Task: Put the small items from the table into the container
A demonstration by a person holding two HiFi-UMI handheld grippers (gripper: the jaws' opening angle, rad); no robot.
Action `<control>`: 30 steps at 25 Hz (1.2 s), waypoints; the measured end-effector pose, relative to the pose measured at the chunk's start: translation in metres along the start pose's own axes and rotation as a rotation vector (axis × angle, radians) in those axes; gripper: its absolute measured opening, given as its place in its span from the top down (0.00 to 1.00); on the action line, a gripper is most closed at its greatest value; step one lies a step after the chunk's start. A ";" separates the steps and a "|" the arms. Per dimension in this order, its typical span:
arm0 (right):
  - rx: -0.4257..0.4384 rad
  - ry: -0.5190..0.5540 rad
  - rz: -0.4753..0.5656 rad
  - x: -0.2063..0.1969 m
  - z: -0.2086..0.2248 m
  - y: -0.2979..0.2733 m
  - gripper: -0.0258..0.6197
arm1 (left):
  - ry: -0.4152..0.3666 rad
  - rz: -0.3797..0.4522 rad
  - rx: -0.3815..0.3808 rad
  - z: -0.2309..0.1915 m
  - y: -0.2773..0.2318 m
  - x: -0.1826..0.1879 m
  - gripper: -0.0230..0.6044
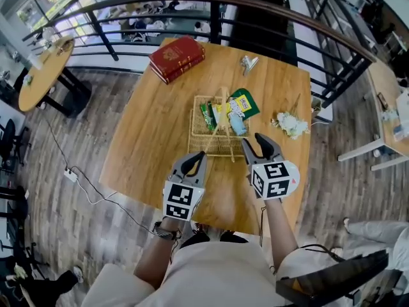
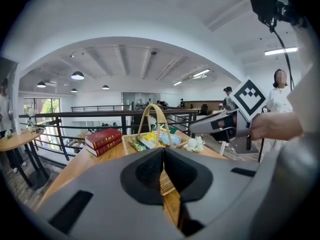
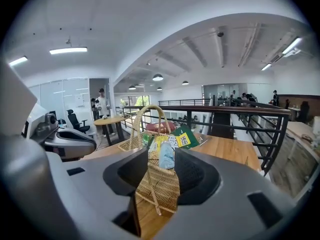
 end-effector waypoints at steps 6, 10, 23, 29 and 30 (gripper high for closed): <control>-0.017 0.006 0.039 0.005 -0.006 0.040 0.84 | -0.019 0.023 -0.019 0.013 0.005 0.014 0.95; -0.041 0.002 0.072 0.012 -0.004 0.070 0.90 | -0.047 0.043 -0.053 0.027 0.004 0.026 0.95; -0.092 0.022 0.179 0.040 -0.010 0.162 0.94 | -0.147 0.154 -0.149 0.080 0.012 0.068 0.95; -0.098 0.043 0.227 0.053 -0.017 0.197 0.94 | -0.177 0.226 -0.173 0.099 0.021 0.092 0.95; -0.101 0.045 0.234 0.054 -0.018 0.202 0.94 | -0.184 0.236 -0.177 0.102 0.022 0.095 0.95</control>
Point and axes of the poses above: the fingertips, and each gripper's own axes: y backward along the fingers, z to its right, x out of its top, the point moved 10 cm from there along y, backward along the fingers, and after that the axes turned 8 degrees about z, right-handed, at the moved point
